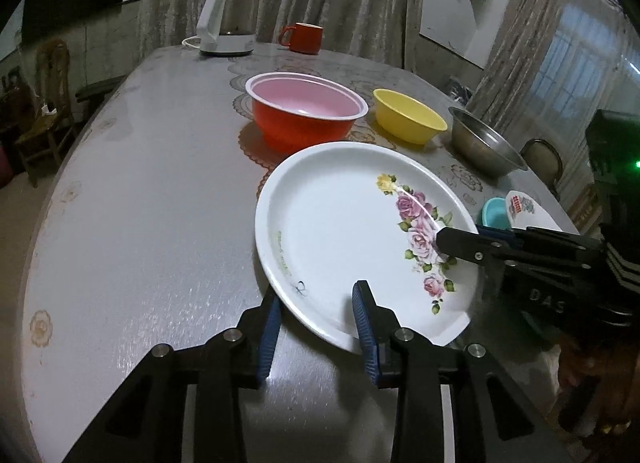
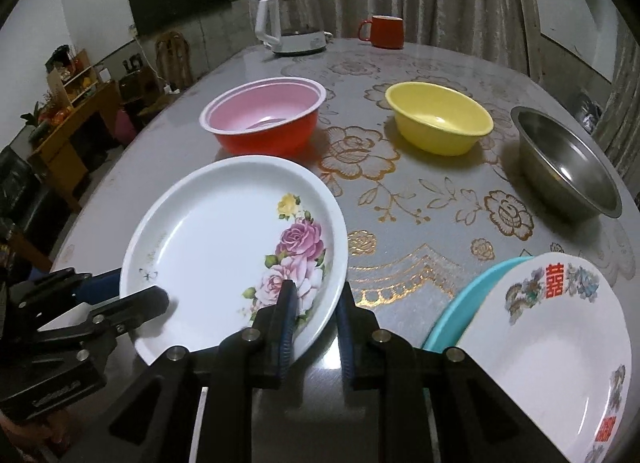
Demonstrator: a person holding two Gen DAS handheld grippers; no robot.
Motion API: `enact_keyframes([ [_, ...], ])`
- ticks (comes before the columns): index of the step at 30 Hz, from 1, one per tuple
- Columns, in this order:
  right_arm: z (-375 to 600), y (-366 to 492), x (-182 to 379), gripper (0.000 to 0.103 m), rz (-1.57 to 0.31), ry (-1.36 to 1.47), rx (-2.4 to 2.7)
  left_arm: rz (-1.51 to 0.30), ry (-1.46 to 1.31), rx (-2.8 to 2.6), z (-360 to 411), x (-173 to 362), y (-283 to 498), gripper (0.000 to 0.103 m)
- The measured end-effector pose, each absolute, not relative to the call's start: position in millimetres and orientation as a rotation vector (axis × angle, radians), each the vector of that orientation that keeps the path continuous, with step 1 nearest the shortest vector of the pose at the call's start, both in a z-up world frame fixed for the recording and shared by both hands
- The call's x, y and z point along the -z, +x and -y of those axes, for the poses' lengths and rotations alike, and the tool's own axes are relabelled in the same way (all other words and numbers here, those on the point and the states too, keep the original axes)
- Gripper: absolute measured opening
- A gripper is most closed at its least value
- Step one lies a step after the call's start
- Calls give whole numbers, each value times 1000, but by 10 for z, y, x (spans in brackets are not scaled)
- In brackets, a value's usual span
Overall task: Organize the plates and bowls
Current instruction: 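Lift the pink-rose plate with both grippers and carry it over the large plate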
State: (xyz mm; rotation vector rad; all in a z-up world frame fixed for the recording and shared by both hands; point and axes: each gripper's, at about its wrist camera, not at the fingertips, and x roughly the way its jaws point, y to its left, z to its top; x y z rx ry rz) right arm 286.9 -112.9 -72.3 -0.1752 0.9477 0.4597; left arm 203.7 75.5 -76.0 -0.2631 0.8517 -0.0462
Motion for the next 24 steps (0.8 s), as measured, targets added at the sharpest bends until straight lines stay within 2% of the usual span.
enact_keyframes([
  [12,1250,2551,577,19,-910,-113,-504,-789,-268,56,-668,659,1770,35],
  [24,1687,2191,193,19,-815,-53,-489,-741,-245,153,-322,368,1713,35],
])
